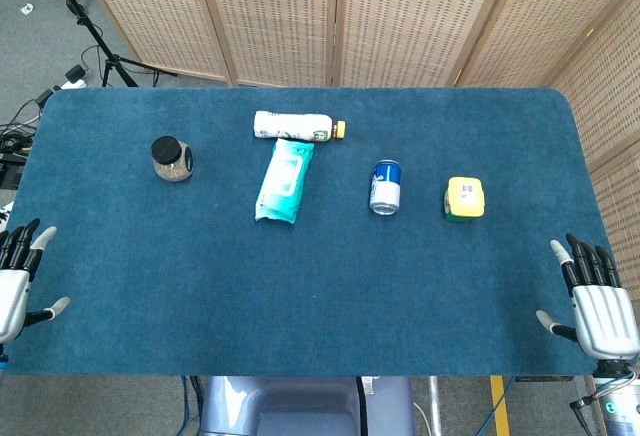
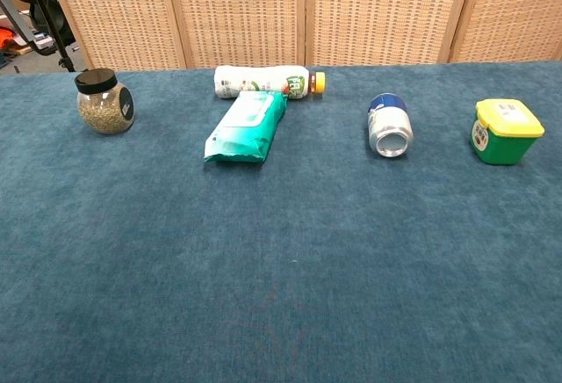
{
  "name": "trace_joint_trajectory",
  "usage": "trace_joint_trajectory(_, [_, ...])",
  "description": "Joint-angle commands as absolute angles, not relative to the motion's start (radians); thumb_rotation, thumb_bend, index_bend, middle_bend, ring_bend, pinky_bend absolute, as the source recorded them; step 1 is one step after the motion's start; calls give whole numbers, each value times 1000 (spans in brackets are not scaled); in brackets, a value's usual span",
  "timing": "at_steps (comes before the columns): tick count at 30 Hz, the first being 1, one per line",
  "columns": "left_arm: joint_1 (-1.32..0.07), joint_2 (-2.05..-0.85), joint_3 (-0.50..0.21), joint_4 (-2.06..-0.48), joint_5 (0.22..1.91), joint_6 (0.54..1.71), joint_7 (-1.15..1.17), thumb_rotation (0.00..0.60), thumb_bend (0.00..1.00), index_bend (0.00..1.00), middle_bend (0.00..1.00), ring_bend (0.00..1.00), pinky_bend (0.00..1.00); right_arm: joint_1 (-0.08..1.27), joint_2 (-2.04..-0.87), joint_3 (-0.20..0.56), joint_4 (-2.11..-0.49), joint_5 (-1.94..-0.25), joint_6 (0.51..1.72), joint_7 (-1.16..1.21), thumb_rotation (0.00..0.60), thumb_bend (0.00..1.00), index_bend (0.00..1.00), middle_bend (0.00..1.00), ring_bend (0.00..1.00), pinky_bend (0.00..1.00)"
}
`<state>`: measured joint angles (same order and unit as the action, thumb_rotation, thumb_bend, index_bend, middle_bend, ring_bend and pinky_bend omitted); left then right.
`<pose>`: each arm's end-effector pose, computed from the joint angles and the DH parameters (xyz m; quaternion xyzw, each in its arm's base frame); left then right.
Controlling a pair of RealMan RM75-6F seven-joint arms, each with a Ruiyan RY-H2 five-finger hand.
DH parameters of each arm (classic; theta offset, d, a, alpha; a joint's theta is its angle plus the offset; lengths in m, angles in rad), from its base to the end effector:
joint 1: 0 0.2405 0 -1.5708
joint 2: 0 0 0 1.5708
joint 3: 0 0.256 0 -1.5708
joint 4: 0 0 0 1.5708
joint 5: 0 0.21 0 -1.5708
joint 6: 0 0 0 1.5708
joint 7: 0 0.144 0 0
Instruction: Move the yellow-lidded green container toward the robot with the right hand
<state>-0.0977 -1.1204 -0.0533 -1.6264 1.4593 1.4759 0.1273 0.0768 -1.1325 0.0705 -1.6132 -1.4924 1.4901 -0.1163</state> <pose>-0.3112 0.1854 0.1588 -0.6065 -0.3616 -0.3514 0.6147 -0.3100 -0.1827 0.1586 0.6039 -0.3545 0.3635 0.6144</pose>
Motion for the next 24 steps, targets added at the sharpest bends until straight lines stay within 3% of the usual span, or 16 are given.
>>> trace_joint_trajectory(1, [-97,-1122,-53,-1625,1458,1476,130,600,0,0,0,0,0,80,-1132,69,-1612,-1495,1484,-119,600,0,0,0,0,0])
trace_joint_trajectory(9, [-95,-1121,-53,-1628,1458,1479,127,600,0,0,0,0,0,127,-1138,95,-1564,-1491,1440,-160,600,0,0,0,0,0])
trace_joint_trajectory(15, [-104,-1127,-67,-1624,1436,1468,137,600,0,0,0,0,0,238,-1119,144,-1489,-1468,1307,-199,600,0,0,0,0,0])
trace_joint_trajectory(19, [-112,-1137,-78,-1613,1403,1448,145,600,0,0,0,0,0,360,-1118,161,-1358,-1513,1181,-204,600,0,8,0,0,0])
trace_joint_trajectory(24, [-124,-1150,-88,-1609,1365,1417,156,600,0,0,0,0,0,536,-1156,120,-1112,-1689,1067,-119,600,0,86,0,0,0])
